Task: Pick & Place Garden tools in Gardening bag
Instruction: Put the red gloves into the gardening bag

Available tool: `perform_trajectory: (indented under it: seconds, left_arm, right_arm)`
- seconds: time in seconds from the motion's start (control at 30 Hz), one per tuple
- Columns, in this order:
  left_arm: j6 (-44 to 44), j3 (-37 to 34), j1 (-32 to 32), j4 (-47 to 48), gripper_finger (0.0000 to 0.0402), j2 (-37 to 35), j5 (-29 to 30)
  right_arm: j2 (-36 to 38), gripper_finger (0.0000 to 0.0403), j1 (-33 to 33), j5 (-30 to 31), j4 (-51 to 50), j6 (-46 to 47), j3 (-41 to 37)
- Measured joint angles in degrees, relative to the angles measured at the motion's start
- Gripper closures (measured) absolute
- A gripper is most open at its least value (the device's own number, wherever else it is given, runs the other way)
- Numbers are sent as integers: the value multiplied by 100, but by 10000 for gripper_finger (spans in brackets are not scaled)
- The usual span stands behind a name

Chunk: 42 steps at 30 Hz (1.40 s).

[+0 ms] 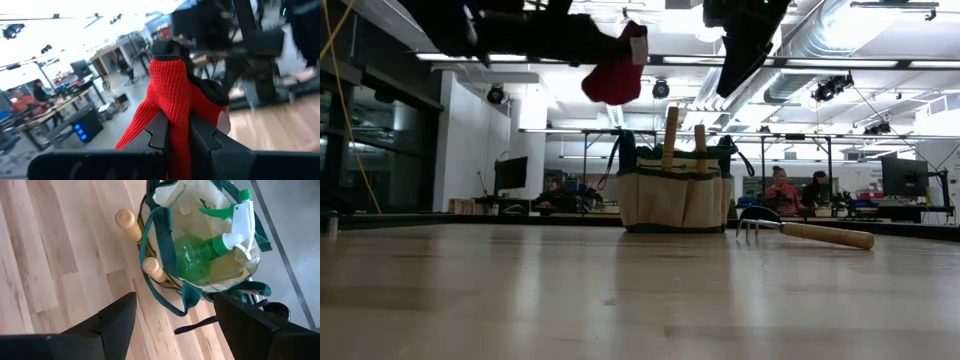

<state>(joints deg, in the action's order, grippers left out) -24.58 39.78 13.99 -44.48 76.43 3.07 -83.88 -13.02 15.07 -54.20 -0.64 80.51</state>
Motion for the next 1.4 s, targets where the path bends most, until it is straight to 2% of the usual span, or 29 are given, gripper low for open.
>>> perform_trajectory:
  seconds: [0.2,0.3,0.47,0.8,0.97,1.4]
  left_arm:
    - [759,601,531,-471,371,784,-782]
    - [1039,1002,644,-468,371,1212,-894]
    - [1499,1556,670,-520,371,1820,-815]
    - [2715,1836,846,-963,371,2519,160]
    - [3213,1834,980,-1376,371,2804,199]
    - [3707,1761,963,-1402,371,3144,404]
  right_arm:
    - [0,144,-26,343,26,201,0]
    - [0,144,-26,592,29,260,0]
    - [0,144,-26,1077,18,457,0]
    - [0,144,-26,2079,-58,932,0]
    - [0,144,-26,2100,-74,1010,0]
    - [-1,144,-26,2076,-74,1012,0]
